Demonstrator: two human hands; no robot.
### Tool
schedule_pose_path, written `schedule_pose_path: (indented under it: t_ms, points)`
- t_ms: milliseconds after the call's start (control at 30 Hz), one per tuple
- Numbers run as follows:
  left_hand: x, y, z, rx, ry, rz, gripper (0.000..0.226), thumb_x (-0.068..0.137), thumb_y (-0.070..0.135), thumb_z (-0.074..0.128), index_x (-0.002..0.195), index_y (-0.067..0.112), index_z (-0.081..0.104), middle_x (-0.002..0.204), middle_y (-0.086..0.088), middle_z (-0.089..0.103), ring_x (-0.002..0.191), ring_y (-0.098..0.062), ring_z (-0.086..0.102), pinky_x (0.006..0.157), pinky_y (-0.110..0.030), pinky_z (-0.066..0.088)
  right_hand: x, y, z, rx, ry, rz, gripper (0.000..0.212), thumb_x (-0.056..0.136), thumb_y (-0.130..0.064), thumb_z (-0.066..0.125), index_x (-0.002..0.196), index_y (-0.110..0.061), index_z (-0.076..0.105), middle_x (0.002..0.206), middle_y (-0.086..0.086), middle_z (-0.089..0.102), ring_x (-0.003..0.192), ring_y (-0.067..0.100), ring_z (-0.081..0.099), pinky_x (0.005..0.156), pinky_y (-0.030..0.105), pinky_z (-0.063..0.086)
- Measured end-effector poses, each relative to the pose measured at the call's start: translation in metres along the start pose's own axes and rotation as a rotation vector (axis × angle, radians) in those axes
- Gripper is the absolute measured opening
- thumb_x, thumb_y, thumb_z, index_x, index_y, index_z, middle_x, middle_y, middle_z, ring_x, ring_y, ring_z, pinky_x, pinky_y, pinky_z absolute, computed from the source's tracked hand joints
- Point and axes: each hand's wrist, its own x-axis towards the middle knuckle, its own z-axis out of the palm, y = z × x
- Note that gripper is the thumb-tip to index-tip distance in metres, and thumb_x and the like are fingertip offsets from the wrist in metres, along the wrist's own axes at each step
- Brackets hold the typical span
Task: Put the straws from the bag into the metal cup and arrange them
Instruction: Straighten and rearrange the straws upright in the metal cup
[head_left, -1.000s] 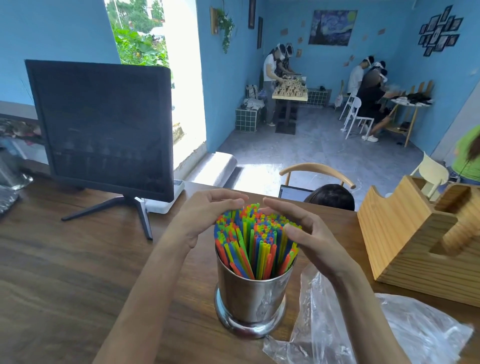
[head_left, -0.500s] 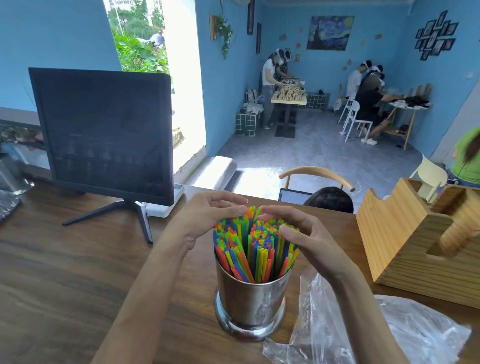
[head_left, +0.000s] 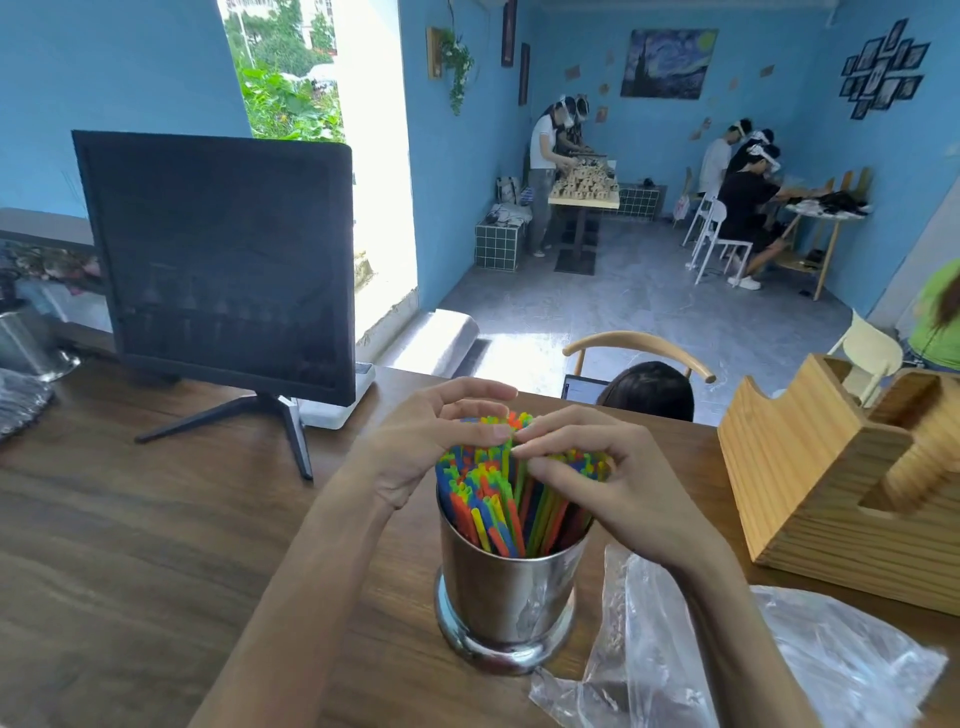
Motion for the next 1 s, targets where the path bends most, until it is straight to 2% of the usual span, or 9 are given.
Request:
schedule_pose_path:
  t_ms: [100,200,233,300,400,533,633,800,1000]
  points:
    - [-0.010,-0.001,0.006,0.024,0.084,0.086,0.029,0.084,0.010,0.077,0.108,0.027,0.074,0.113,0.004,0.074,0.104,-0.010,0.070,0.077,-0.018,0.057,0.002,0.007,-0.002,0.056,0.014,0.025,0.017,0.093,-0.011,0.073,0.101,-0.023,0.082,0.113,-0.008,0.073,0.119,0.016,0.064,0.099,0.029,0.052]
    - [-0.026,-0.009,0.011,0.135,0.282,0.237,0.020,0.085,0.035,0.075,0.105,0.035,0.074,0.108,0.016,0.073,0.107,-0.003,0.066,0.080,-0.018,0.054,0.004,0.012,0.003,0.132,0.024,0.042,0.020,0.095,-0.013,0.069,0.108,-0.024,0.078,0.122,-0.012,0.069,0.124,0.011,0.059,0.101,0.026,0.050]
    - [-0.035,-0.013,0.010,0.232,0.384,0.353,0.017,0.086,0.042,0.073,0.102,0.037,0.075,0.105,0.018,0.072,0.107,-0.002,0.065,0.084,-0.020,0.052,0.005,0.013,0.005,0.162,0.031,0.052,0.022,0.093,-0.016,0.067,0.111,-0.024,0.077,0.124,-0.013,0.067,0.125,0.010,0.058,0.102,0.024,0.048]
    - [-0.052,-0.023,0.010,0.417,0.503,0.672,0.013,0.092,0.038,0.071,0.097,0.028,0.078,0.100,0.012,0.073,0.104,-0.011,0.068,0.089,-0.027,0.051,0.007,0.015,0.007,0.210,0.058,0.069,0.026,0.090,-0.018,0.064,0.113,-0.021,0.076,0.125,-0.011,0.067,0.126,0.009,0.058,0.104,0.024,0.046]
    - [-0.066,-0.046,0.012,0.658,0.506,0.938,0.019,0.090,0.026,0.067,0.092,0.015,0.082,0.101,0.004,0.076,0.101,-0.014,0.071,0.086,-0.036,0.055,0.009,0.018,0.008,0.228,0.086,0.060,0.027,0.089,-0.017,0.063,0.113,-0.019,0.075,0.123,-0.008,0.069,0.124,0.011,0.060,0.105,0.027,0.046]
    - [-0.066,-0.056,0.009,0.722,0.544,0.958,0.019,0.089,0.026,0.067,0.094,0.015,0.082,0.108,0.007,0.076,0.110,-0.010,0.070,0.090,-0.038,0.056,0.008,0.018,0.009,0.289,0.080,0.099,0.025,0.089,-0.018,0.063,0.111,-0.019,0.075,0.118,-0.005,0.072,0.116,0.013,0.065,0.097,0.028,0.052]
    - [-0.065,-0.057,0.009,0.728,0.557,0.970,0.017,0.089,0.025,0.068,0.091,0.016,0.083,0.107,0.007,0.076,0.109,-0.009,0.071,0.089,-0.038,0.056,0.007,0.018,0.010,0.283,0.092,0.104,0.025,0.090,-0.018,0.063,0.112,-0.018,0.075,0.116,-0.007,0.072,0.115,0.014,0.066,0.098,0.034,0.054]
    - [-0.065,-0.063,0.013,0.671,0.565,0.965,0.011,0.086,0.020,0.073,0.091,0.015,0.082,0.106,0.007,0.076,0.109,-0.011,0.070,0.090,-0.038,0.055,0.006,0.016,0.011,0.232,0.123,0.120,0.023,0.093,-0.023,0.061,0.112,-0.023,0.074,0.113,-0.013,0.073,0.113,0.010,0.066,0.096,0.032,0.056]
    - [-0.071,-0.060,0.026,0.703,0.491,0.953,0.019,0.087,0.025,0.069,0.100,0.017,0.080,0.114,0.012,0.074,0.113,-0.015,0.066,0.094,-0.036,0.050,0.006,0.018,0.013,0.275,0.117,0.145,0.024,0.092,-0.021,0.060,0.110,-0.020,0.076,0.115,-0.006,0.074,0.115,0.016,0.067,0.100,0.040,0.055]
